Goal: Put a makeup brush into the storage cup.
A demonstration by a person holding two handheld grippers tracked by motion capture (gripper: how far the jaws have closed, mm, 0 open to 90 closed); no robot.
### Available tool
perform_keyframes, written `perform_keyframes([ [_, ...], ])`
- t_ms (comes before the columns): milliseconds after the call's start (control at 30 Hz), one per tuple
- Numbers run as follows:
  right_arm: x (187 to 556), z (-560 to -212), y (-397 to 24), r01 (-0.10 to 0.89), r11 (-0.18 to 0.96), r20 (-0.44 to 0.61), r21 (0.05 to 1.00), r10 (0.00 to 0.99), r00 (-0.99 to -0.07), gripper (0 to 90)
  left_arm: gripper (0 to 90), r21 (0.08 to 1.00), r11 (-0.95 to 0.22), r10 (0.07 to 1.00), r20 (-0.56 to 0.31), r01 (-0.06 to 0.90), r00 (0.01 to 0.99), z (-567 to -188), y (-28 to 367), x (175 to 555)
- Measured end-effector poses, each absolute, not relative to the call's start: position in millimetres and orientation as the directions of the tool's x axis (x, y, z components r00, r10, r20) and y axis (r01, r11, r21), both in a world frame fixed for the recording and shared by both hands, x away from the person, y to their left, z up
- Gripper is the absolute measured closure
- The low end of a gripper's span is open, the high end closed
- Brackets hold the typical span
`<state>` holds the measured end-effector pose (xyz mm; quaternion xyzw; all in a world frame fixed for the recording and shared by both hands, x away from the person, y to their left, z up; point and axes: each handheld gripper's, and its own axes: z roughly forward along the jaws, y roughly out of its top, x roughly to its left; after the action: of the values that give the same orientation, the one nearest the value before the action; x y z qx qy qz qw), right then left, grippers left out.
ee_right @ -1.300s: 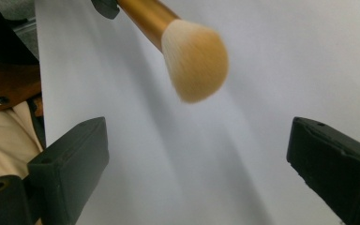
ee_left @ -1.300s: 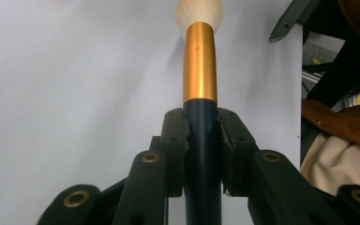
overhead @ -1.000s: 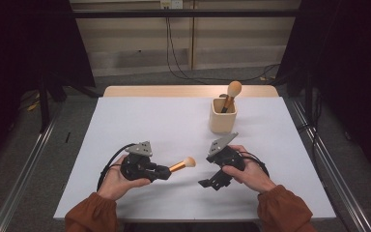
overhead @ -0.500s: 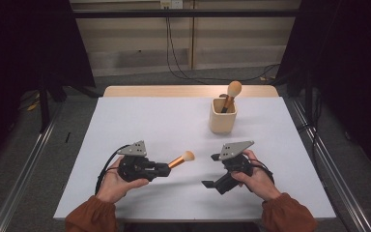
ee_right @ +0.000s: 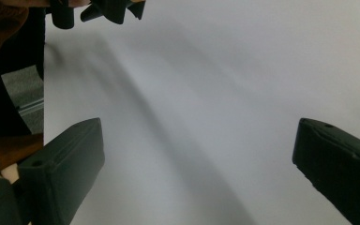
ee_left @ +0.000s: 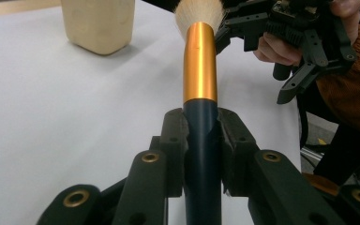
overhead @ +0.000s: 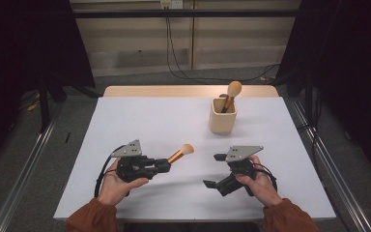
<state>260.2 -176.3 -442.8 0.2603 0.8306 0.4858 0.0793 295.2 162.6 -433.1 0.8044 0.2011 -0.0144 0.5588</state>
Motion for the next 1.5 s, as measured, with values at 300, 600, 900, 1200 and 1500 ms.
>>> perform_keyframes([
  [300,255,-446,-178,0.367,0.32,0.134,0.874,0.565,-0.814,7.7,74.4,0.918,-0.239,0.304,-0.238,0.316,0.922,-428,163,291],
  [600,252,-439,-180,0.307,0.202,0.161,0.93,0.528,-0.834,9.8,74.4,0.934,-0.204,0.303,-0.225,0.294,0.926,-423,164,288],
  [900,253,-432,-173,0.23,0.086,0.159,0.969,0.498,-0.853,2.6,74.4,0.945,-0.176,0.272,-0.221,0.275,0.936,-415,156,287],
  [1200,253,-424,-169,0.206,-0.004,0.185,0.979,0.452,-0.872,2.1,74.4,0.957,-0.148,0.251,-0.209,0.251,0.945,-410,144,287],
  [1500,254,-419,-165,0.205,-0.097,0.227,0.974,0.412,-0.883,1.7,74.4,0.963,-0.126,0.241,-0.203,0.238,0.949,-408,136,287],
])
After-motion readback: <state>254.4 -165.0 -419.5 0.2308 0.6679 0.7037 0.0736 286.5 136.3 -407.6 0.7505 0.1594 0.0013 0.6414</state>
